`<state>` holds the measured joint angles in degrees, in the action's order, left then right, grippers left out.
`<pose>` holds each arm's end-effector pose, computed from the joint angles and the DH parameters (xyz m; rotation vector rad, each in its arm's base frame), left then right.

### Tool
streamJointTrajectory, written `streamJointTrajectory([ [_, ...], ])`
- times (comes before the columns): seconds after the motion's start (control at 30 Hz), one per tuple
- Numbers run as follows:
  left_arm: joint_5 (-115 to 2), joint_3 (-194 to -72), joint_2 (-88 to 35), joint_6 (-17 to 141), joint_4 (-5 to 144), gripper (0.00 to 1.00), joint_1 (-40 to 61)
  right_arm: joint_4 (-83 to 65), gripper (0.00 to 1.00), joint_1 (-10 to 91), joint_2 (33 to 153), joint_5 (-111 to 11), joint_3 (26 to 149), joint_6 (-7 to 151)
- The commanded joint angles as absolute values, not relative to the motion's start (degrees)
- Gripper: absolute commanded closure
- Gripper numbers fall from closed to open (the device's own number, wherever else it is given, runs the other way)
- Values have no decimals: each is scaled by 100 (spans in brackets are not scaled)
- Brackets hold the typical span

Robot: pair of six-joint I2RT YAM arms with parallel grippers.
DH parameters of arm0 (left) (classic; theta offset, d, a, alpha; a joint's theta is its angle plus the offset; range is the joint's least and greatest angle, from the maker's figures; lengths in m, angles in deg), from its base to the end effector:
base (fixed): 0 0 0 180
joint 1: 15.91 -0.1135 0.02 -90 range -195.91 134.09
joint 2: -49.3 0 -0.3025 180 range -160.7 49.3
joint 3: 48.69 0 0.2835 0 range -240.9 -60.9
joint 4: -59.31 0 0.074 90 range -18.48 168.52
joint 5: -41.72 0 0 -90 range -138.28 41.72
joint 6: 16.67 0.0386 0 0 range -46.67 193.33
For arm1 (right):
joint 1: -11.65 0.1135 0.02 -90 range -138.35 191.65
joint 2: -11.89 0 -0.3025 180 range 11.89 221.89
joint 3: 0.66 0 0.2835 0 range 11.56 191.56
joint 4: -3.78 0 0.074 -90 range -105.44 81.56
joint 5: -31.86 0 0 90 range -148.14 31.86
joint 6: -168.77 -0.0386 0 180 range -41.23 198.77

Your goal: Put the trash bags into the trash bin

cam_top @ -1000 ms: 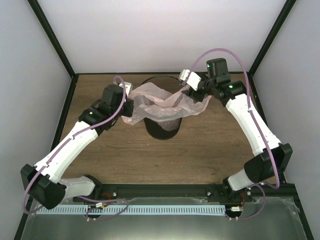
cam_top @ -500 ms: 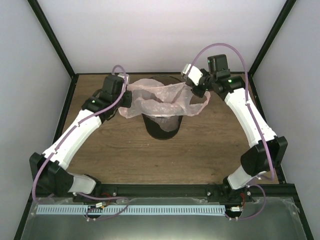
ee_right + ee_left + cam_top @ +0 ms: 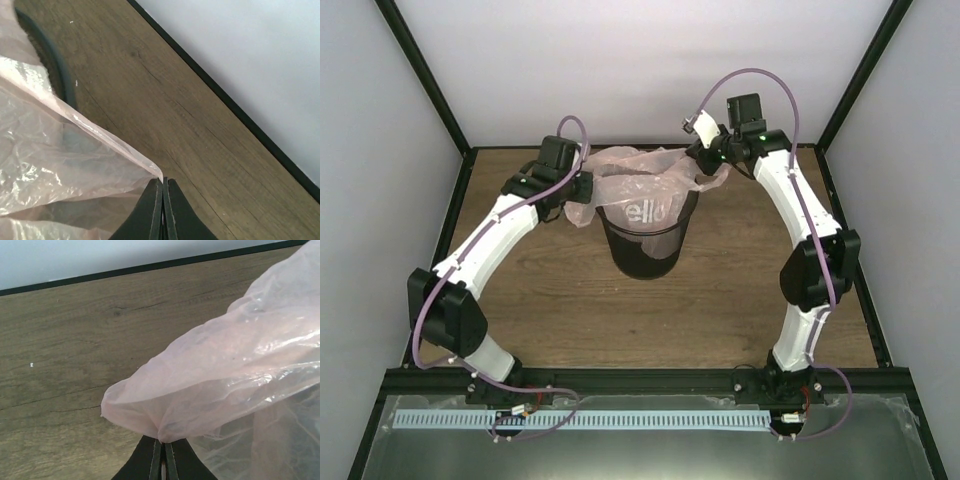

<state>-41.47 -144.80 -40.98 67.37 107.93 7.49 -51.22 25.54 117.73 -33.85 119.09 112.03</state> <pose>0.3560 -0.1491 0.3685 0.2913 2.2959 -0.1230 0.4428 0.1259 0.4009 -1.0866 1.9471 0.3010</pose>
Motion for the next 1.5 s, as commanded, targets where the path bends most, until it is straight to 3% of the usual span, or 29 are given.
streamJointTrajectory([
  [0.0,-4484,-14436,-4226,6668,10537,96,562,-4983,99,2437,12117,-3328,12398,10688],
  [0.3,-5654,-14125,-4587,6425,10655,96,297,-5402,99,2362,12665,-3088,12448,10426],
  [0.73,-6696,-11706,-2716,5647,9897,95,304,-5082,99,2035,11163,-2144,9945,10017],
  [0.83,-6243,-11667,-2343,5645,10218,78,287,-5048,91,1718,10868,-1970,9746,9866],
  [0.9,-5916,-11660,-2094,5585,10413,60,265,-5108,79,1425,10706,-1860,9755,9844],
  [1.03,-5446,-11668,-1581,5383,10774,47,216,-5084,60,929,10270,-1914,9577,10102],
  [1.2,-5415,-11724,-616,5598,10863,43,230,-5159,51,443,9748,-1858,9229,10543],
  [1.33,-6197,-11593,384,5949,10602,43,261,-5275,48,88,9213,-1464,9032,11093],
  [1.47,-6848,-11545,603,6472,10898,39,286,-5487,46,74,8392,-886,8583,12451],
])
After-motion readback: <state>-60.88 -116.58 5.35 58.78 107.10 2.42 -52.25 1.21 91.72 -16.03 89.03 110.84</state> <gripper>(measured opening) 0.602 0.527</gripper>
